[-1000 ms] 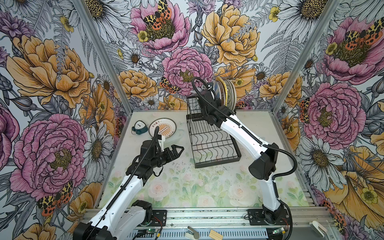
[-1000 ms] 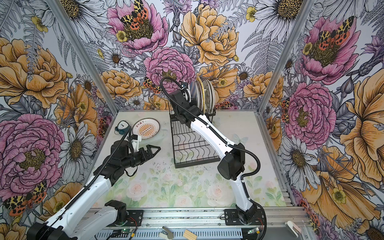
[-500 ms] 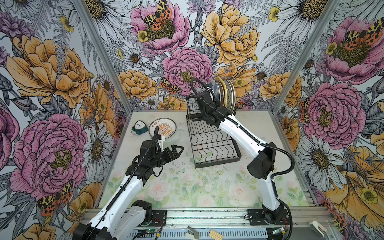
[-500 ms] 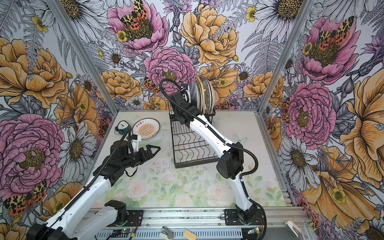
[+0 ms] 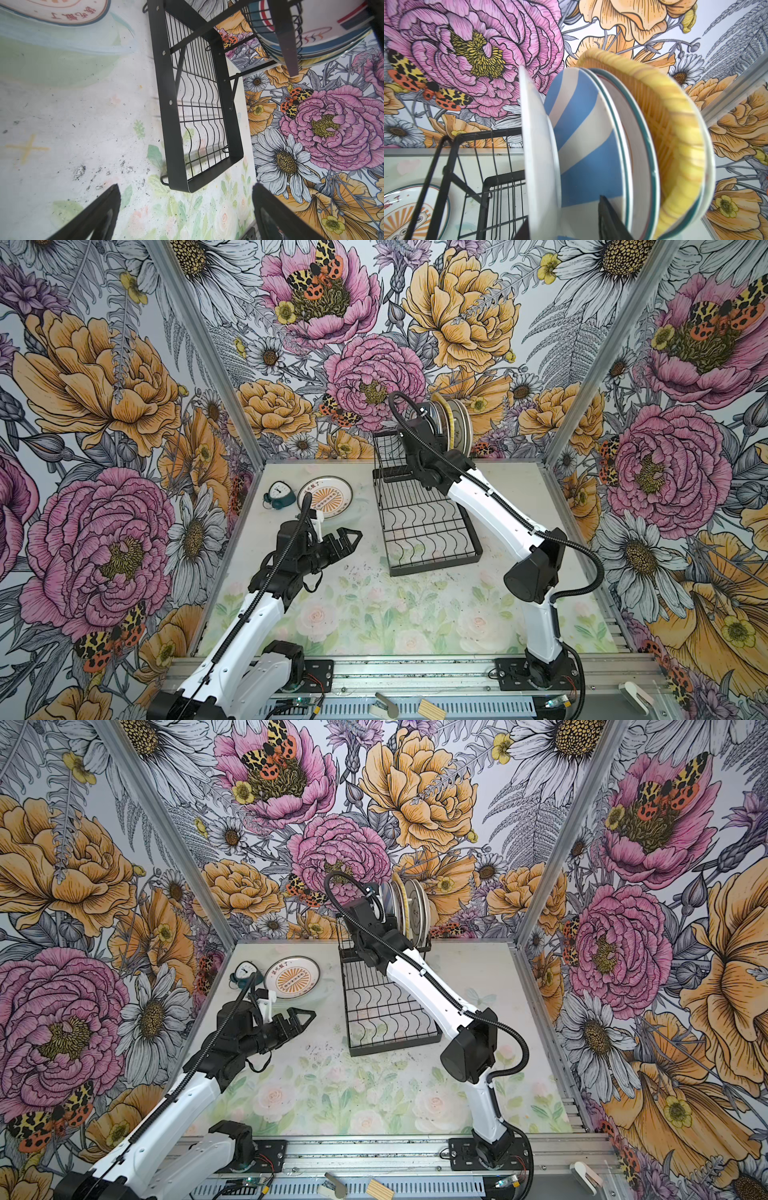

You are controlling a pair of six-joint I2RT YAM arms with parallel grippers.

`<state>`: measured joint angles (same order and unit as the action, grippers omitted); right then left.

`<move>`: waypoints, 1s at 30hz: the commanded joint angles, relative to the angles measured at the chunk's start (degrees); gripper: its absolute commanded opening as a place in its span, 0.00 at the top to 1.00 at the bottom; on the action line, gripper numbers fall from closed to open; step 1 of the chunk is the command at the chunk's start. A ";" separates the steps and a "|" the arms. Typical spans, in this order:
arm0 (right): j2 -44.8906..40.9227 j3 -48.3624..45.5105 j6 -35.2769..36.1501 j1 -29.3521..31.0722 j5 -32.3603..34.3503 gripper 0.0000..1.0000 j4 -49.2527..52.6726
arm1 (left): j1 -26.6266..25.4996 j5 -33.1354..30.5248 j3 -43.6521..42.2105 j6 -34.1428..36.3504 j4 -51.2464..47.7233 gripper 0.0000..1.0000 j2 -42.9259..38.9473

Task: Load the plates into the dish rack
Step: 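Open and withdraw the right gripper while the left gripper moves to the sunburst plate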

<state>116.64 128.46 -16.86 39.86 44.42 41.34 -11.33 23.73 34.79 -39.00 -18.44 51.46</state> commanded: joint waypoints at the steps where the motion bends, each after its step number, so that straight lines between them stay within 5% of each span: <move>1: -8.06 -3.18 -1.98 0.15 -3.35 0.52 0.56 | 2.50 -2.73 1.00 0.66 -2.09 0.01 -0.02; 12: -27.18 -27.30 -12.30 0.22 -21.71 0.42 1.16 | 9.63 -2.73 4.32 4.35 -3.12 0.02 6.86; 30: -48.92 -56.32 -21.84 -2.37 -32.09 0.34 -1.22 | 13.71 -2.10 13.92 3.80 12.38 0.19 33.55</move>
<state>69.93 73.69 -36.42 38.70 14.33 42.11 1.76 21.85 46.06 -35.59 -11.27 81.87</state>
